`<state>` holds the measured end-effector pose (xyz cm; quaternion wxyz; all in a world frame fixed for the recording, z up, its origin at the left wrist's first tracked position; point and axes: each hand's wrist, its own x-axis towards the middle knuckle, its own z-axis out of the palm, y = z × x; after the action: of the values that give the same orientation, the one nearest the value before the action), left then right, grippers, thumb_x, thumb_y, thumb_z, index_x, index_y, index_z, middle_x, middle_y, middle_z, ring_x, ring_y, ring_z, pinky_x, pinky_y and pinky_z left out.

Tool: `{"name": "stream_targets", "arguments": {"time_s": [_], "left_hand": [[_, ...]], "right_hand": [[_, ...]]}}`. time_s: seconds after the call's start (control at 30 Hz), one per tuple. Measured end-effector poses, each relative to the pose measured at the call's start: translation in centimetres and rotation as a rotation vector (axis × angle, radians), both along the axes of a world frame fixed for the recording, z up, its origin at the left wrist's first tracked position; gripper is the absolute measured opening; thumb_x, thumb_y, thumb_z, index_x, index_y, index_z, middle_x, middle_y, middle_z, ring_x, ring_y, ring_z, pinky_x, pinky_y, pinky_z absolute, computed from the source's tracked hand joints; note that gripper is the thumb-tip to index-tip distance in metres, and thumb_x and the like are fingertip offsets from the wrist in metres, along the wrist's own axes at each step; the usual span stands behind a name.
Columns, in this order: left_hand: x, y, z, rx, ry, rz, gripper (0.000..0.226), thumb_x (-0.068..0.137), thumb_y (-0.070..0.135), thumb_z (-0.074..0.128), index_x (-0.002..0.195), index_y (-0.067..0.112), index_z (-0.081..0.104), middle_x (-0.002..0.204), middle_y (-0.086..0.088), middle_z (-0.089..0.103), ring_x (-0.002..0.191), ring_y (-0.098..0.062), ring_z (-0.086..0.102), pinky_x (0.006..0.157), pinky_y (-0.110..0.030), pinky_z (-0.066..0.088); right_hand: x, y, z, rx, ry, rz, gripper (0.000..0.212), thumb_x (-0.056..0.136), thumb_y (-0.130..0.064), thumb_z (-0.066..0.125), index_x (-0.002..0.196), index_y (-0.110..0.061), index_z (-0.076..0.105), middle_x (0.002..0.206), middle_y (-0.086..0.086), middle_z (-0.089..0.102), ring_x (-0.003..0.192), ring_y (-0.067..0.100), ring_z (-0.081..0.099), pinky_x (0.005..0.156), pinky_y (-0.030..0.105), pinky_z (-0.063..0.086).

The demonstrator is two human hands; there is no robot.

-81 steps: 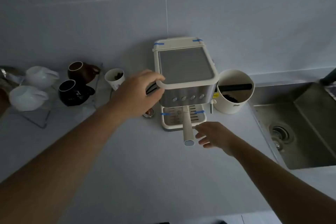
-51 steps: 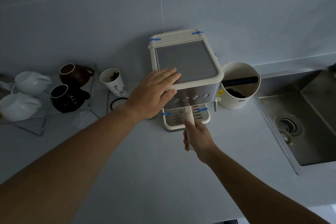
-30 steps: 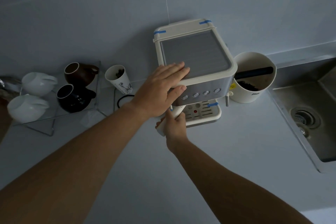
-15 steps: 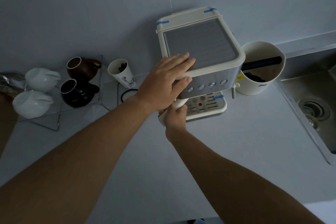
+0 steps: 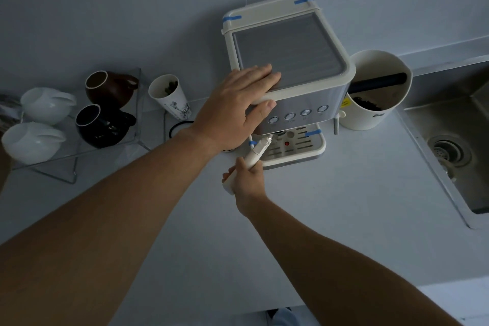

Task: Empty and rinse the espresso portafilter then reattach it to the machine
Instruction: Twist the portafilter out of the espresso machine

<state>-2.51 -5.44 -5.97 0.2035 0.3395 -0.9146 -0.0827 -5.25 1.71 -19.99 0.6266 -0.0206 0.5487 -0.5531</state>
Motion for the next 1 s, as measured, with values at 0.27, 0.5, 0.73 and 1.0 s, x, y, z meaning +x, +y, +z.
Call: {"name": "stream_targets", "arguments": {"time_s": [0.27, 0.5, 0.73, 1.0], "left_hand": [[0.0, 0.0, -0.1, 0.002, 0.001, 0.006, 0.05, 0.098, 0.037, 0.042, 0.142, 0.014, 0.047, 0.149, -0.008, 0.046, 0.139, -0.024, 0.039, 0.117, -0.038, 0.026], [-0.2, 0.3, 0.1, 0.001, -0.013, 0.03, 0.053, 0.097, 0.04, 0.038, 0.142, 0.014, 0.046, 0.15, -0.007, 0.046, 0.137, -0.024, 0.039, 0.115, -0.031, 0.023], [-0.6, 0.6, 0.0, 0.023, 0.005, 0.061, 0.053, 0.097, 0.04, 0.038, 0.143, 0.015, 0.046, 0.151, -0.007, 0.043, 0.14, -0.025, 0.036, 0.116, -0.029, 0.018], [-1.1, 1.3, -0.1, 0.007, 0.027, 0.111, 0.05, 0.096, 0.037, 0.043, 0.139, 0.013, 0.05, 0.148, -0.009, 0.047, 0.137, -0.027, 0.04, 0.114, -0.032, 0.023]], "right_hand": [[-2.4, 5.3, -0.5, 0.047, 0.065, 0.152, 0.012, 0.099, -0.017, 0.053, 0.105, -0.008, 0.05, 0.084, 0.013, 0.056, 0.068, 0.021, 0.057, 0.064, 0.036, 0.057], [-5.7, 10.0, 0.1, 0.053, 0.08, 0.257, 0.011, 0.097, -0.016, 0.055, 0.1, -0.006, 0.051, 0.081, 0.013, 0.055, 0.063, 0.024, 0.055, 0.06, 0.036, 0.055], [-9.1, 14.6, 2.0, -0.002, 0.094, 0.322, 0.011, 0.098, -0.016, 0.056, 0.103, -0.007, 0.052, 0.078, 0.012, 0.057, 0.062, 0.021, 0.055, 0.063, 0.036, 0.053], [-11.7, 17.3, 4.4, -0.118, 0.205, 0.352, 0.01, 0.098, -0.013, 0.055, 0.104, -0.006, 0.052, 0.078, 0.014, 0.054, 0.06, 0.021, 0.052, 0.057, 0.035, 0.051]]}}
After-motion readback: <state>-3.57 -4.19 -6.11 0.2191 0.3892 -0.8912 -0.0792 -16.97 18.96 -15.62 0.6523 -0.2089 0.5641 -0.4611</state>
